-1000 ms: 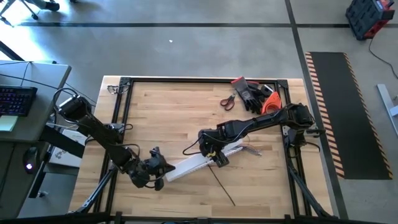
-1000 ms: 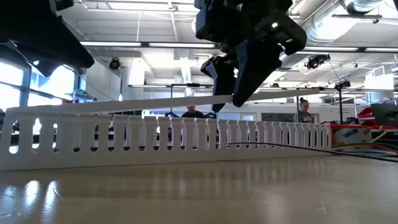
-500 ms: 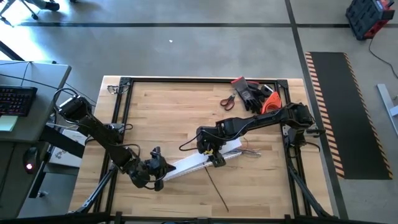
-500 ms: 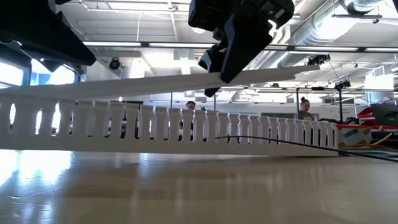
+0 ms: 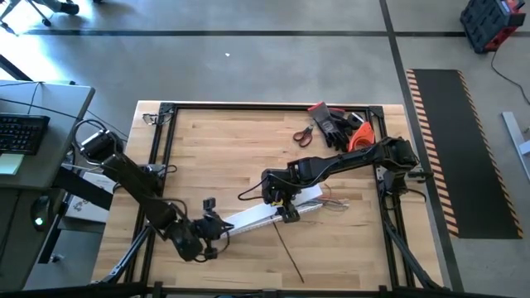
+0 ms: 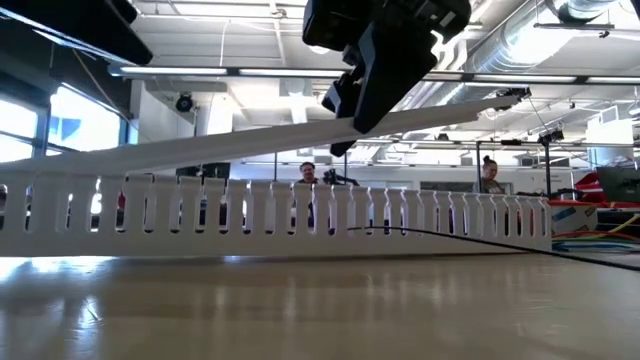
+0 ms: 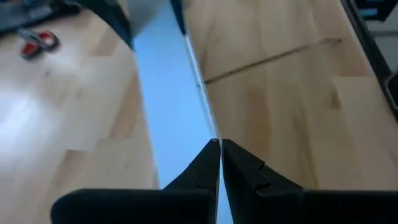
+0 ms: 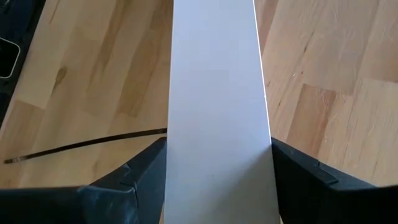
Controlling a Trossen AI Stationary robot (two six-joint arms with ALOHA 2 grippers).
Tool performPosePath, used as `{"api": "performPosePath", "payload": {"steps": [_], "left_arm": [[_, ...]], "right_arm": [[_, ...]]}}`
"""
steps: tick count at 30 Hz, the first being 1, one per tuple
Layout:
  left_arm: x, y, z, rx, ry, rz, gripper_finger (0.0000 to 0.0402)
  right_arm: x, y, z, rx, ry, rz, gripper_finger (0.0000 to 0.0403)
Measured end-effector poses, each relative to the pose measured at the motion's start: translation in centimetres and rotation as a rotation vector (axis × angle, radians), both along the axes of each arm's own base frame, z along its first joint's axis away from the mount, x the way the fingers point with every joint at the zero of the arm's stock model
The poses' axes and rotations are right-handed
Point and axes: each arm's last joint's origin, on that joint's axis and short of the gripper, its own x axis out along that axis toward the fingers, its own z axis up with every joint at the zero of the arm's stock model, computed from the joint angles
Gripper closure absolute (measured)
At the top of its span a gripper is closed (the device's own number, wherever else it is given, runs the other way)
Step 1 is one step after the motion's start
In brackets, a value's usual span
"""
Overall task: Ziptie cables
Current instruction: Close the white cable duct
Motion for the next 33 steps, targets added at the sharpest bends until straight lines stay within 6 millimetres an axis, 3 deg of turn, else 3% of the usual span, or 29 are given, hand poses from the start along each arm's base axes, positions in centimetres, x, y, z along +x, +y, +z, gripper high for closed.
{"api": "performPosePath", "payload": {"steps": [5, 11, 18, 25, 33], "left_arm": [[1.2, -1.9, 0.2, -0.094, 0.039, -0.04, 0.0402], [1.3, -4.2, -3.8, -0.158, 0.09, 0.027, 0.0402], [-0.5, -6.4, -7.7, -0.201, 0.074, 0.217, 0.0402], [-3.6, -6.1, -9.2, -0.149, -0.087, 0.419, 0.0402], [-3.2, -5.4, -11.2, -0.13, -0.119, 0.5, 0.0402]], "right_arm": [[0.1, 0.0, 0.0, -0.008, -0.009, -0.005, 0.019], [0.1, 0.0, 0.0, -0.008, -0.004, -0.025, 0.019], [0.1, 0.0, 0.0, -0.006, -0.002, -0.031, 0.019], [0.1, 0.0, 0.0, -0.006, -0.003, -0.029, 0.019], [0.1, -0.1, 0.0, -0.017, -0.003, -0.041, 0.019]]}}
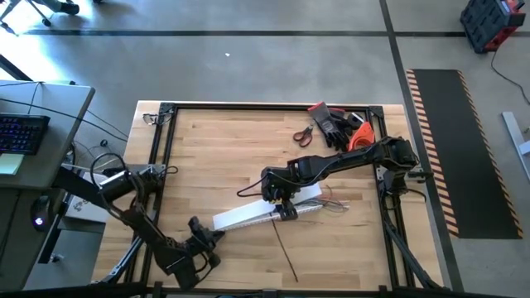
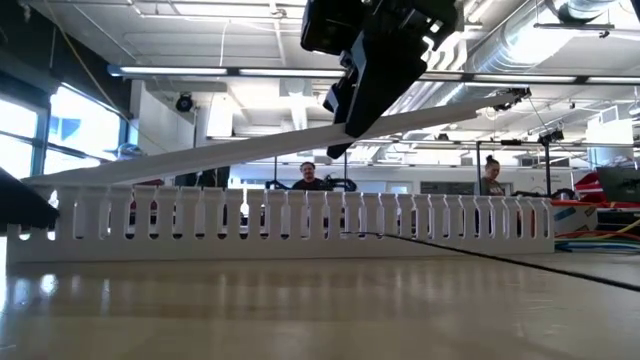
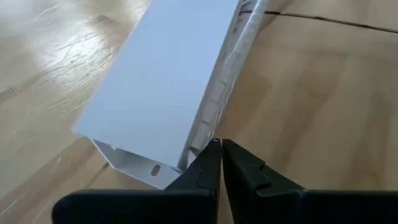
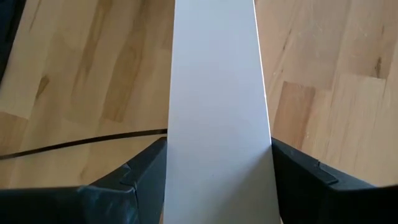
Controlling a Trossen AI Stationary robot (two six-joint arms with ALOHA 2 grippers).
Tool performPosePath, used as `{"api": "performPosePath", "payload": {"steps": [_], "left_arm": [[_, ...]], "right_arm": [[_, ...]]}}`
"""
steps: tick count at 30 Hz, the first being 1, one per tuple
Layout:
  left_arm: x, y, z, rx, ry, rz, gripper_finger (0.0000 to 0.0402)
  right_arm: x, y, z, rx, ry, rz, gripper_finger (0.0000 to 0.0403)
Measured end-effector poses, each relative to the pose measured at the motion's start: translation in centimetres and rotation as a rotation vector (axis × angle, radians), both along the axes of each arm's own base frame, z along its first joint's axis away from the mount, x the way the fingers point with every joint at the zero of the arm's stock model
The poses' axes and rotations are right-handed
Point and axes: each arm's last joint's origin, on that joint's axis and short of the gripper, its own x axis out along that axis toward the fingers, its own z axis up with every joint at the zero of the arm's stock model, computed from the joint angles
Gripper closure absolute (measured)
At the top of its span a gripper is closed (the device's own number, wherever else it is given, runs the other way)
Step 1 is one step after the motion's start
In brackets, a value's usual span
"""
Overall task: Ziptie cables
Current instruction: Close the white cable duct
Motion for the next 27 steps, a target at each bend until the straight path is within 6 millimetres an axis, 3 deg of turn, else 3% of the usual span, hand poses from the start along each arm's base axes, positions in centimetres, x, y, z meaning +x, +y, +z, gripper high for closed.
{"api": "performPosePath", "payload": {"steps": [13, 20, 24, 27], "left_arm": [[0.4, 0.9, -0.9, 0.022, 0.031, 0.055, 0.0402], [0.4, 0.9, -1.0, 0.023, 0.125, 0.037, 0.0402], [-0.8, -0.1, 0.5, -0.036, 0.282, -0.017, 0.0402], [-2.6, -1.0, 2.8, -0.082, 0.352, -0.046, 0.0402]], "right_arm": [[0.2, -0.2, 0.1, 0.022, 0.002, -0.076, 0.019], [0.7, -0.2, 1.6, 0.003, -0.033, -0.09, 0.019], [0.9, -0.2, 2.2, 0.005, -0.045, -0.09, 0.019], [0.8, -0.2, 2.3, 0.0, -0.039, -0.093, 0.019]]}}
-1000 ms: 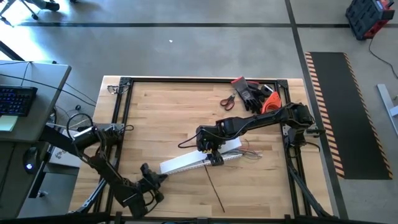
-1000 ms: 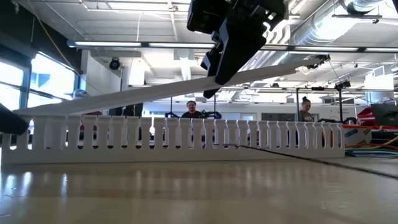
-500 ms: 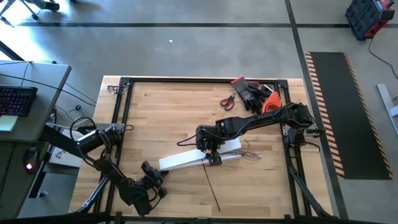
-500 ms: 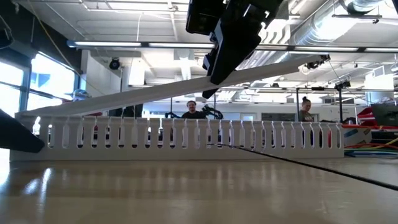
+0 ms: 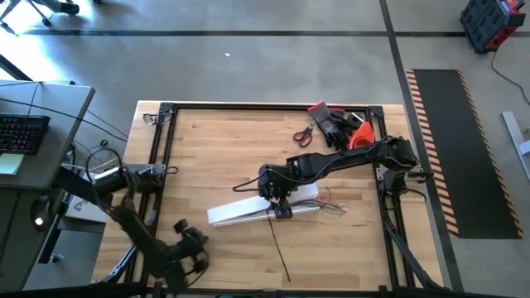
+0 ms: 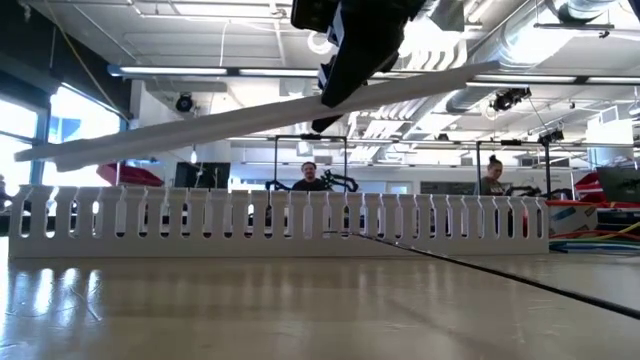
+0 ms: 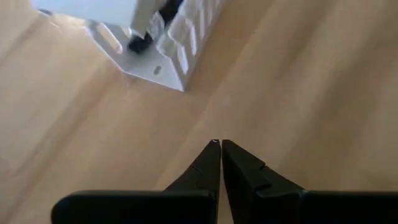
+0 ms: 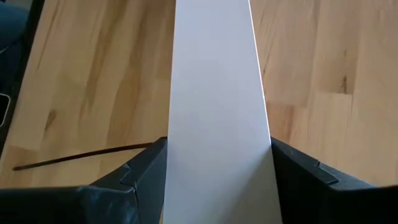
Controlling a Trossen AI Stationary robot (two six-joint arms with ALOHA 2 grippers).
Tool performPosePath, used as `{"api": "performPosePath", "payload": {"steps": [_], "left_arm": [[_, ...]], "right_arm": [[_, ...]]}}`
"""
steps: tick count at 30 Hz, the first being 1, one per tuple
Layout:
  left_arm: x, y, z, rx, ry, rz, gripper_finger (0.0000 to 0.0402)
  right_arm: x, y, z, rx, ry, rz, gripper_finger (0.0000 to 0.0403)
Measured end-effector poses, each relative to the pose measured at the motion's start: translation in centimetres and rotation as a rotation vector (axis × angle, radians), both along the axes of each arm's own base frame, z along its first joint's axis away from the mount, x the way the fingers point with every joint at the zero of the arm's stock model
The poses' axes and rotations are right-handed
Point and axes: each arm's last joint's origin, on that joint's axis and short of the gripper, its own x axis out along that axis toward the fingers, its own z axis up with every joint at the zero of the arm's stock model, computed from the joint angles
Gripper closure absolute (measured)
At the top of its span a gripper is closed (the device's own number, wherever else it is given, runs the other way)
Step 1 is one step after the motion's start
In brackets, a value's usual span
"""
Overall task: Ziptie cables
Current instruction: Close the white cable duct
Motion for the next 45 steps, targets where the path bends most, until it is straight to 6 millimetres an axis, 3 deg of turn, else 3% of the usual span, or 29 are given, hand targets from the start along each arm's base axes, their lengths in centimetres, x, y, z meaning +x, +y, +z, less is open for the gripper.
{"api": "performPosePath", "payload": {"steps": [3, 6, 11, 21, 45], "left_arm": [[-1.4, -0.5, 2.3, -0.006, -0.087, -0.014, 0.0402], [-2.5, -0.5, 3.5, 0.043, -0.252, -0.045, 0.0402], [-2.2, 0.3, 3.6, 0.128, -0.451, -0.05, 0.0402], [-0.9, 3.1, 1.8, 0.13, -0.424, 0.091, 0.0402], [-0.8, 3.7, 3.3, 0.096, -0.406, 0.101, 0.0402]], "right_arm": [[0.1, 0.0, 0.1, -0.002, -0.007, 0.0, 0.019], [0.2, 0.1, 0.0, -0.001, -0.014, 0.0, 0.019], [0.5, 0.2, -1.0, 0.0, 0.016, -0.008, 0.019], [0.7, 0.4, -1.9, 0.003, 0.044, -0.018, 0.019], [0.1, 0.6, -0.9, 0.039, 0.05, -0.011, 0.019]]}}
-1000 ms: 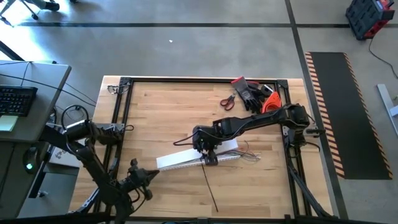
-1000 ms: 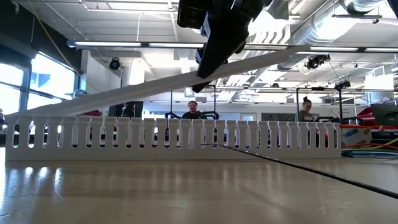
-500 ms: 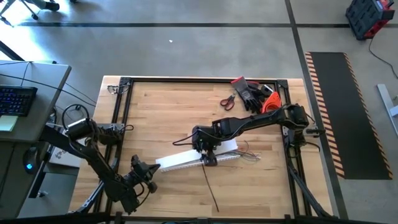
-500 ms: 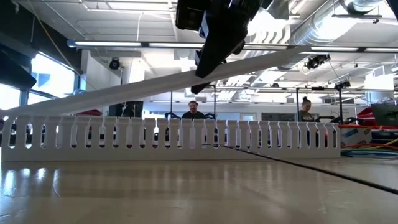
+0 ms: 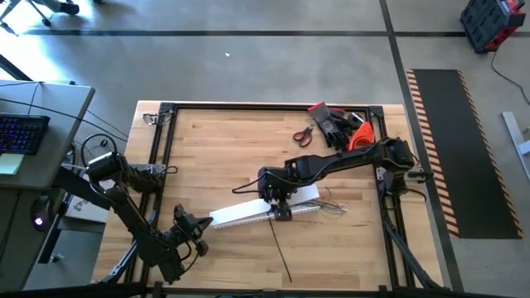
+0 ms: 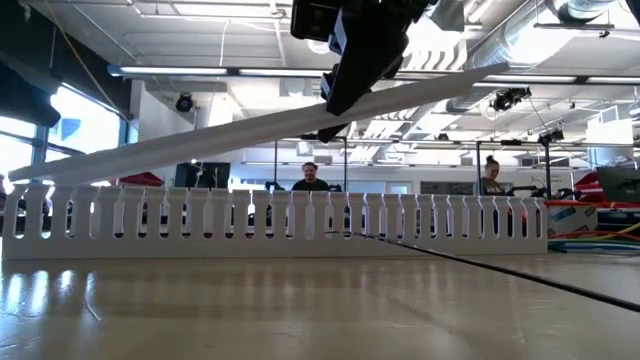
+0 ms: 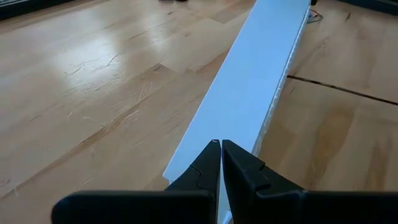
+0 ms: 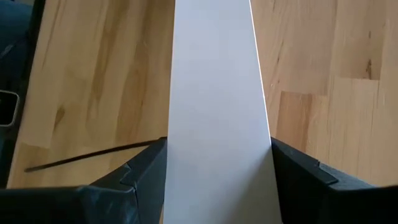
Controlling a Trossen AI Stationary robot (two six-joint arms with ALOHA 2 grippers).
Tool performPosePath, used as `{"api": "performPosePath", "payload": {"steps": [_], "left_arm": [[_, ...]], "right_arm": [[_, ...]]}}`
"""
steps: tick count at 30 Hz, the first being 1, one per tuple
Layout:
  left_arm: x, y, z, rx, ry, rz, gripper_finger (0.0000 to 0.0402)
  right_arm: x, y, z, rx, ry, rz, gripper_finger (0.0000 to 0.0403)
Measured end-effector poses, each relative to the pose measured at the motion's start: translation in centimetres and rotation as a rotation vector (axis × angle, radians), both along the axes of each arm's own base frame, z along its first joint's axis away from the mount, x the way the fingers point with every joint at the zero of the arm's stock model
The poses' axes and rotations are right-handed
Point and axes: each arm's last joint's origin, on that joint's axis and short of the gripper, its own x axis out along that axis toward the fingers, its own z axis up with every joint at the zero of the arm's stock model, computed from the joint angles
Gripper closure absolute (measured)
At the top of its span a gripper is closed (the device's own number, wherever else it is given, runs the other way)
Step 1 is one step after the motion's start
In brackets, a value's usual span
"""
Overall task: Ziptie cables
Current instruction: Close the white cable duct
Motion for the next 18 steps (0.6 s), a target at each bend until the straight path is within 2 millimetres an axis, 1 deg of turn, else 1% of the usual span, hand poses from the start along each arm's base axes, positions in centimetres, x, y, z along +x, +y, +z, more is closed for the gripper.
{"api": "performPosePath", "payload": {"steps": [10, 18], "left_arm": [[0.6, -0.2, -0.1, -0.016, -0.002, -0.01, 0.0402], [1.2, 0.1, -0.1, -0.017, 0.005, 0.007, 0.0402]], "right_arm": [[0.2, 0.3, 0.1, -0.01, -0.034, 0.001, 0.019], [-0.1, 0.6, 0.0, -0.015, 0.002, 0.009, 0.019]]}}
